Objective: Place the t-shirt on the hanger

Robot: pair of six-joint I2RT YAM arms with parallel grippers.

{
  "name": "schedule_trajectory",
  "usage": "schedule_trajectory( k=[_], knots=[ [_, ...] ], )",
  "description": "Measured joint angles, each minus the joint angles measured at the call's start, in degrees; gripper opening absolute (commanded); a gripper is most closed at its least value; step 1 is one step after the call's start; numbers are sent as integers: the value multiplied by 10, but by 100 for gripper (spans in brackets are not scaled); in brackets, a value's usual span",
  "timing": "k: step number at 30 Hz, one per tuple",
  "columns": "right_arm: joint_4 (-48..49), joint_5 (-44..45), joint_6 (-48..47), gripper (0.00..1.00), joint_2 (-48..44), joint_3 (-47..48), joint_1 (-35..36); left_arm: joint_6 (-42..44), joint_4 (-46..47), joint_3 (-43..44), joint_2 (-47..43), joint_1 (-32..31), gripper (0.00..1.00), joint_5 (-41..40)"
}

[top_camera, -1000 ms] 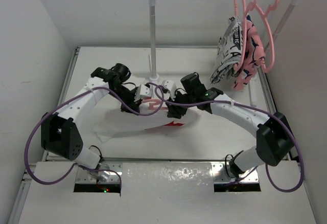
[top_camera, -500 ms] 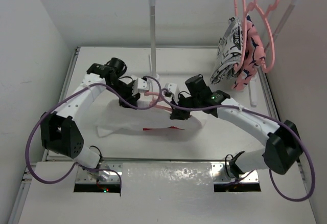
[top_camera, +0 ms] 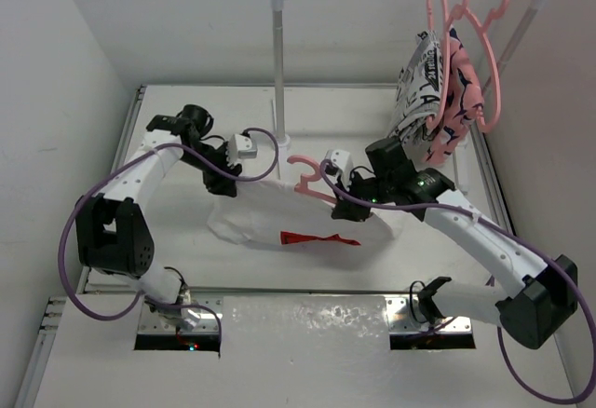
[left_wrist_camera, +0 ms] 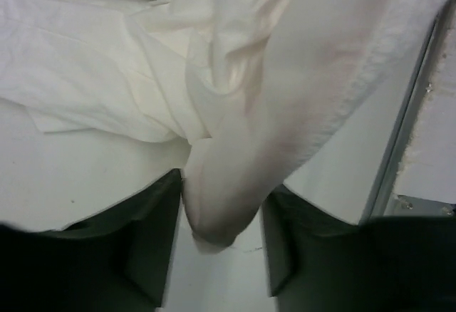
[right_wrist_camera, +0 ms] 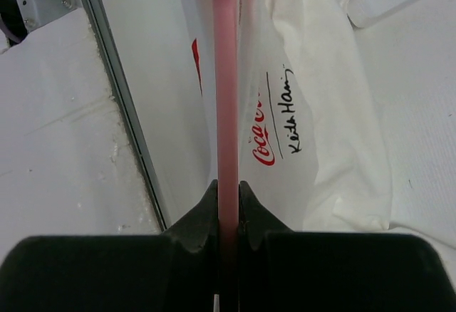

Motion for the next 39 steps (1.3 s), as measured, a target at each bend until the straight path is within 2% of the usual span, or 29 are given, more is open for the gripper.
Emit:
schedule_trajectory(
  k=[1,2,3,16,17,18,19,21,23,25,26,27,28,32,33,34,35,37,38,39],
  knots=[
    [-6,0,0,0,0,3,0,-11,18,-9,-3,1,18,-1],
    [-11,0,-1,0,0,7,0,-23,31,-24,-8,3,6,-3],
    [-16,1,-1,0,0,11,0,-27,45,-36,-12,4,0,-5],
    [-70,35,-20,0,-7,43,-11,-39,77,-49,1,22,1,42],
    [-71,37,-20,0,-9,45,-11,-40,74,-42,6,26,8,49],
    [-73,38,-20,0,-12,46,-11,-40,68,-34,12,29,24,54],
    [-74,39,-20,0,-16,48,-11,-40,61,-25,18,32,29,57],
    [-88,39,-19,0,-29,50,-12,-37,59,-10,29,45,35,44],
    [-101,38,-18,0,-44,54,-14,-40,56,-6,39,60,35,51],
    [-110,38,-16,0,-50,61,-14,-48,55,-6,44,72,26,63],
    [-112,38,-16,0,-50,65,-15,-54,57,-7,44,73,10,70],
    [-114,38,-15,0,-50,68,-15,-58,61,-10,44,73,3,79],
    [-115,38,-15,0,-50,70,-15,-67,66,-13,44,73,0,84],
    [-129,39,-16,0,-49,78,-15,-93,89,-36,43,73,0,99],
    [-133,39,-16,0,-49,81,-15,-96,90,-39,43,73,4,104],
    [-137,39,-16,0,-48,84,-15,-97,90,-40,43,73,13,109],
    [-139,39,-16,0,-47,86,-15,-93,88,-41,43,73,27,114],
    [-140,39,-16,0,-47,90,-15,-75,73,-40,43,73,36,124],
    [-141,39,-16,0,-47,92,-15,-61,59,-40,43,73,49,129],
    [-141,39,-16,0,-47,92,-15,-48,47,-40,43,73,57,133]
  ],
)
